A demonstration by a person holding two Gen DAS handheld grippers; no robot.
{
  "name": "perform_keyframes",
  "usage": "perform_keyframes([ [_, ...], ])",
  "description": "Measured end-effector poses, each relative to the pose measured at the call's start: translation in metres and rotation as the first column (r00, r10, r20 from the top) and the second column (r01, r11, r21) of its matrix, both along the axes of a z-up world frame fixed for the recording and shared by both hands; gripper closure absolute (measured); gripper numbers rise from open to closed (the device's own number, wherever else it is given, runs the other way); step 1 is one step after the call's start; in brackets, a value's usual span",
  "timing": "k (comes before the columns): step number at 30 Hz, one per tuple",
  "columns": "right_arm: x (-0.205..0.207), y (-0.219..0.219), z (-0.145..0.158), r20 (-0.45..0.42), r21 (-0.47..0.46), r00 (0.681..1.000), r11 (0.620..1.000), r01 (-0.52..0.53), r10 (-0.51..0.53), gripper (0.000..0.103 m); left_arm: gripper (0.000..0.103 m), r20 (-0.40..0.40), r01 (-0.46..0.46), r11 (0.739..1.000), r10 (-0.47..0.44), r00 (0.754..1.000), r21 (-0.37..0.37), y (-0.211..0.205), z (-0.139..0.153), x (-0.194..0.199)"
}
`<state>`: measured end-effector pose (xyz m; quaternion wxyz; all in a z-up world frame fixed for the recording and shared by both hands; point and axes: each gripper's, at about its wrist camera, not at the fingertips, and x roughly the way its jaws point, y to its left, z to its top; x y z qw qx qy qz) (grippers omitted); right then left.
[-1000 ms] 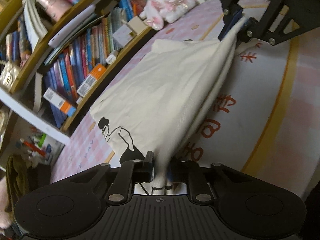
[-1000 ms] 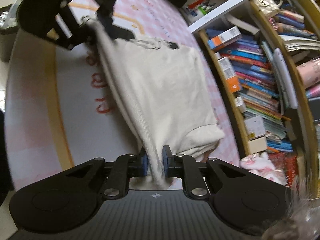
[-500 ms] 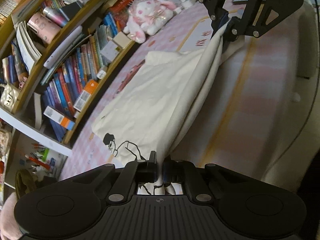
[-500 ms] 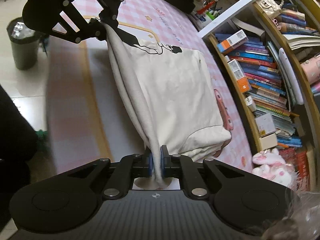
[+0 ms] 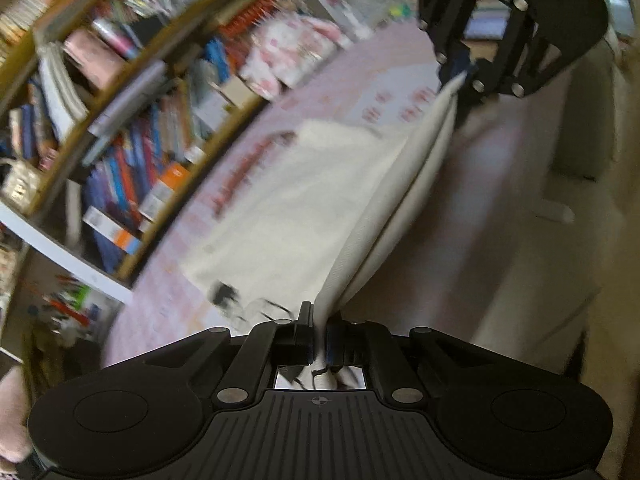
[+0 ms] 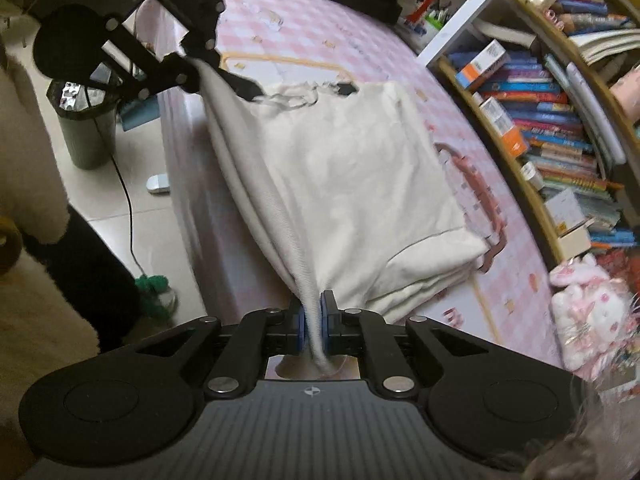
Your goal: Fold clothes
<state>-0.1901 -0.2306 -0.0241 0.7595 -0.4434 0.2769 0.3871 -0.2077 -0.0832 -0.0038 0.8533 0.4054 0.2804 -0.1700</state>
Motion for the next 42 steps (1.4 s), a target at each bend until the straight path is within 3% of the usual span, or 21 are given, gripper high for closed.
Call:
perform_keyframes([
  [7, 0.032, -0.002, 0.055, 0.148, 0.074, 0.988, 0.997, 0.022, -0.033, 0.096, 0.096, 0.179, -0.027, 0.999, 0.032, 0.983, -0.029, -0.001, 0.043, 0.044],
  [12, 0.076, 0.007, 0.072, 0.206, 0.109, 0.974, 0.992, 0.067, -0.088, 0.096, 0.096, 0.219, -0.048, 0.998, 0.058, 0.974, -0.051, 0.003, 0.044, 0.093],
  [19, 0.135, 0.026, 0.069, 0.203, 0.098, 0.970, 0.988, 0.116, -0.134, 0.096, 0.096, 0.150, -0.056, 0.997, 0.064, 0.987, -0.059, 0.011, 0.037, 0.156],
  [29, 0.216, 0.049, 0.033, 0.100, 0.027, 0.986, 0.991, 0.134, -0.136, 0.096, 0.089, -0.005, -0.053, 0.997, 0.053, 0.999, -0.060, 0.030, 0.001, 0.212],
  [31, 0.224, 0.047, 0.030, 0.101, 0.053, 0.978, 0.983, 0.178, -0.182, 0.095, 0.081, -0.025, -0.062, 0.996, 0.061, 0.998, -0.063, 0.035, -0.004, 0.219],
  [33, 0.232, 0.045, 0.026, 0.100, 0.079, 0.968, 0.972, 0.221, -0.228, 0.089, 0.054, -0.029, -0.086, 0.995, 0.085, 0.996, -0.050, 0.041, -0.009, 0.224],
  [35, 0.240, 0.042, 0.022, 0.099, 0.104, 0.957, 0.959, 0.263, -0.273, 0.078, 0.040, -0.028, -0.112, 0.993, 0.111, 0.993, -0.042, 0.051, -0.012, 0.227],
  [37, 0.248, 0.040, 0.018, 0.096, 0.130, 0.943, 0.944, 0.305, -0.318, 0.060, 0.039, -0.034, -0.142, 0.988, 0.140, 0.990, -0.056, 0.064, -0.011, 0.228],
  [40, 0.261, 0.037, 0.012, 0.090, 0.167, 0.919, 0.916, 0.365, -0.383, 0.055, 0.039, -0.078, -0.224, 0.964, 0.215, 0.974, -0.141, 0.095, -0.006, 0.230],
  [42, 0.269, 0.034, 0.008, 0.085, 0.192, 0.901, 0.894, 0.405, -0.426, 0.053, 0.040, -0.149, -0.279, 0.914, 0.245, 0.958, -0.295, 0.117, 0.001, 0.229],
])
